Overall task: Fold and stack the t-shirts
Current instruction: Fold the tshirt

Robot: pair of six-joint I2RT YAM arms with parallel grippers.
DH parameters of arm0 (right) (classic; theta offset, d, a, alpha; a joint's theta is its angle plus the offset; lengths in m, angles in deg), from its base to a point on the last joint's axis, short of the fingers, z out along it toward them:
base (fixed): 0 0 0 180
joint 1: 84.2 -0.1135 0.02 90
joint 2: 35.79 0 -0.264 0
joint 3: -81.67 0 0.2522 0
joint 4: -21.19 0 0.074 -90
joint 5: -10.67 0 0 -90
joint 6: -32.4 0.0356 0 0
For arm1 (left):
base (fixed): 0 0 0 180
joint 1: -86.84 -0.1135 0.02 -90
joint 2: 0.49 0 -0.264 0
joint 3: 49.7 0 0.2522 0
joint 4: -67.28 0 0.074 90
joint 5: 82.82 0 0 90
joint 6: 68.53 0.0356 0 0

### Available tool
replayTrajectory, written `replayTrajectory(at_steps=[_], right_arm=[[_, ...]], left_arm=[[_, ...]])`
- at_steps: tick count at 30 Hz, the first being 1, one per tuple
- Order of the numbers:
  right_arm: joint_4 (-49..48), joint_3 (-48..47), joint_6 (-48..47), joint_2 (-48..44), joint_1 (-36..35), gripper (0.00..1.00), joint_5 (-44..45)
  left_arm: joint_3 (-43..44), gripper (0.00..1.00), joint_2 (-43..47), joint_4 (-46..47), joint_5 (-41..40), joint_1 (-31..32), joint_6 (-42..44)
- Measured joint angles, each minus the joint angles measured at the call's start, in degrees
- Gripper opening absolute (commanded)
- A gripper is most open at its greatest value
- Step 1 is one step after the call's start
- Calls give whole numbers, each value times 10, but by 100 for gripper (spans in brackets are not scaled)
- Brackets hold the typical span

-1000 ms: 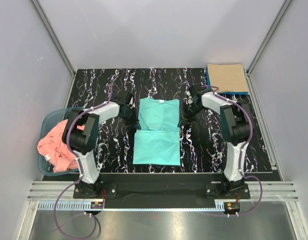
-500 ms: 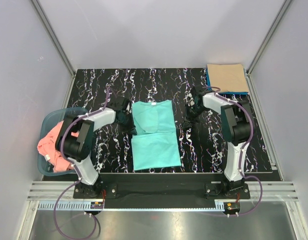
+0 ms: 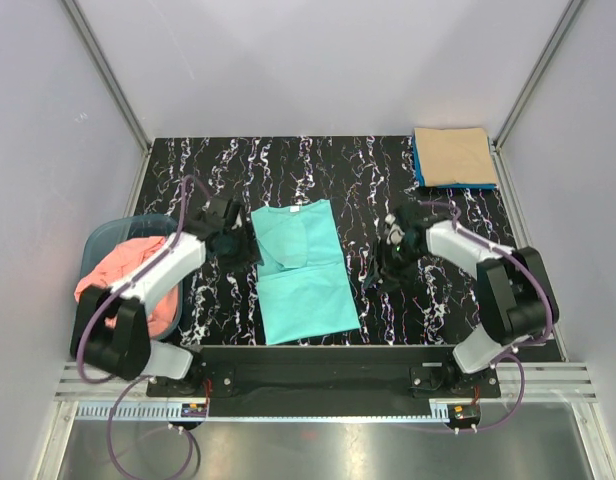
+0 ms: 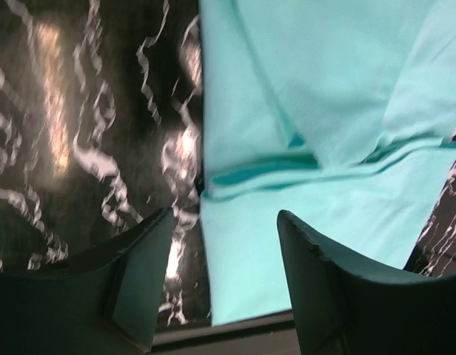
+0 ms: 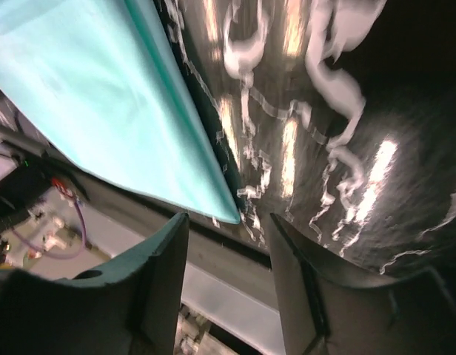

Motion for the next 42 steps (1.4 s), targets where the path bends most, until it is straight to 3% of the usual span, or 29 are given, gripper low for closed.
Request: replayTrajectory(at_steps=[3,6,9,13,25,42], right_arm=[[-25,80,33,-40,-28,54,-35],[-57,141,73,-75,-49,51,-63],[-101,184,117,-101,-61,49,-80],[-154,219,162,-110,-73,48,-91],[-232,284,244,-116,-77,49,-90],[-233,285,251,-127,-77,50,-64]], left_arm=[[-66,52,83,-15,-4,19,-46],[-143,43,165,-35,-5,83,-116],[-210,43,223,-40,0,146,-197],[-277,48,267,-40,1,178,-286],[-318,49,254,16,-2,249,-449],[-313,45,233,18,-16,278,-536]])
